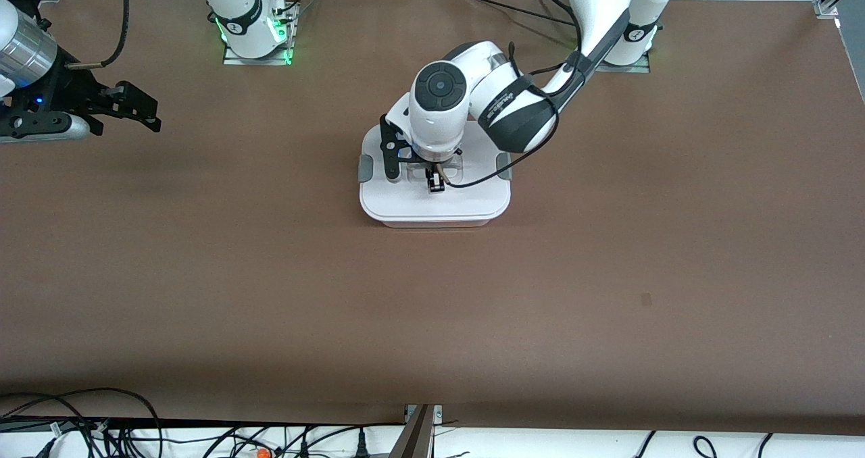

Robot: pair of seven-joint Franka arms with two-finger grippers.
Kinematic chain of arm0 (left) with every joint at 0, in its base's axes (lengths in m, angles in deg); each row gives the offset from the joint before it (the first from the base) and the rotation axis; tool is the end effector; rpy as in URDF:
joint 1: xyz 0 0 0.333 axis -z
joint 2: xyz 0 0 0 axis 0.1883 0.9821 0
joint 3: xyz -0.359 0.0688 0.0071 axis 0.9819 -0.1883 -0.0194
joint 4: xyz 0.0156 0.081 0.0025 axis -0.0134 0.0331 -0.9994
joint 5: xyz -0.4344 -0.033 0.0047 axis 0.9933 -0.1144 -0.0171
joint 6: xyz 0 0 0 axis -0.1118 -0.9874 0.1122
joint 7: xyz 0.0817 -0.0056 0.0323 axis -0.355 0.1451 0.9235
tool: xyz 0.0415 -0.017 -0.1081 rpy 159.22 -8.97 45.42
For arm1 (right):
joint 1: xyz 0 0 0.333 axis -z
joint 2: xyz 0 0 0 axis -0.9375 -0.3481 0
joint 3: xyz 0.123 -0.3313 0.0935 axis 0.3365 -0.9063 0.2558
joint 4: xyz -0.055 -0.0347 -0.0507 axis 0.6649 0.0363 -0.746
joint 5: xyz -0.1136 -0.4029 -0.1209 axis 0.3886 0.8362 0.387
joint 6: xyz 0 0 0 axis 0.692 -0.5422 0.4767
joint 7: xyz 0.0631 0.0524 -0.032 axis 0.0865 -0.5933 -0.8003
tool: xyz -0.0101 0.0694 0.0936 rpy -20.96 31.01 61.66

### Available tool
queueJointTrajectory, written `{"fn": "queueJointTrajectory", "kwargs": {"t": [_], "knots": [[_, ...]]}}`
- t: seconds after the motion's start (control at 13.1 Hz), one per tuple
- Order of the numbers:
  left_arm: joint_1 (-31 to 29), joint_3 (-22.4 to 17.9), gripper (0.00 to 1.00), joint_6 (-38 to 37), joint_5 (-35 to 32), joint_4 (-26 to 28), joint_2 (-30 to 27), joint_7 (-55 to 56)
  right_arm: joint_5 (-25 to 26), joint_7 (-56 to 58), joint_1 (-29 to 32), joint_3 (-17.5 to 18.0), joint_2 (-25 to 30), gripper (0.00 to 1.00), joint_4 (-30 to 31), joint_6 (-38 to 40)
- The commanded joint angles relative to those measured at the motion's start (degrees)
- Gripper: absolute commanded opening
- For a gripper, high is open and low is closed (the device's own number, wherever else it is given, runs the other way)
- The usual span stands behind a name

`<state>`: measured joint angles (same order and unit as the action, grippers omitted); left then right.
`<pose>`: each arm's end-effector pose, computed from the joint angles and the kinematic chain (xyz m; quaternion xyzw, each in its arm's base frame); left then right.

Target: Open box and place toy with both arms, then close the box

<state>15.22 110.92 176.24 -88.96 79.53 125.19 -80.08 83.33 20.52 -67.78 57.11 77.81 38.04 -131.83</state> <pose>0.5822 -0.5370 0.4037 0.7752 -0.6293 -0.0085 0.0549 0.5811 0.0535 0.6390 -0.9995 -0.0285 0.0109 0.0126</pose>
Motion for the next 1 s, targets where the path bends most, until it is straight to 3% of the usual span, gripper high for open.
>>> {"fn": "queueJointTrajectory", "kwargs": {"t": [0.0,0.38,0.61,0.77,0.92], "knots": [[-5.48,-3.55,1.0,-4.81,3.06,0.86,-8.24,-0.83,-1.1,0.68,0.7,0.51,0.0,1.0,-0.89,0.54],[-7.43,-20.06,1.0,-6.41,2.98,1.39,-17.48,-0.13,-1.1,0.68,0.7,0.51,0.09,1.0,-0.98,0.54],[-14.79,-21.58,1.0,-6.4,3.76,1.65,-20.3,2.4,-1.1,0.68,0.7,0.51,0.0,1.0,-1.06,0.46],[-16.92,-24.99,1.0,-7.54,6.39,2.35,-21.97,7.32,-1.19,0.68,0.7,0.51,0.09,1.0,-0.98,0.46],[-19.63,-25.71,1.0,-11.83,6.49,2.62,-24.16,14.07,-1.19,0.68,0.7,0.51,0.09,1.0,-1.06,0.46]]}}
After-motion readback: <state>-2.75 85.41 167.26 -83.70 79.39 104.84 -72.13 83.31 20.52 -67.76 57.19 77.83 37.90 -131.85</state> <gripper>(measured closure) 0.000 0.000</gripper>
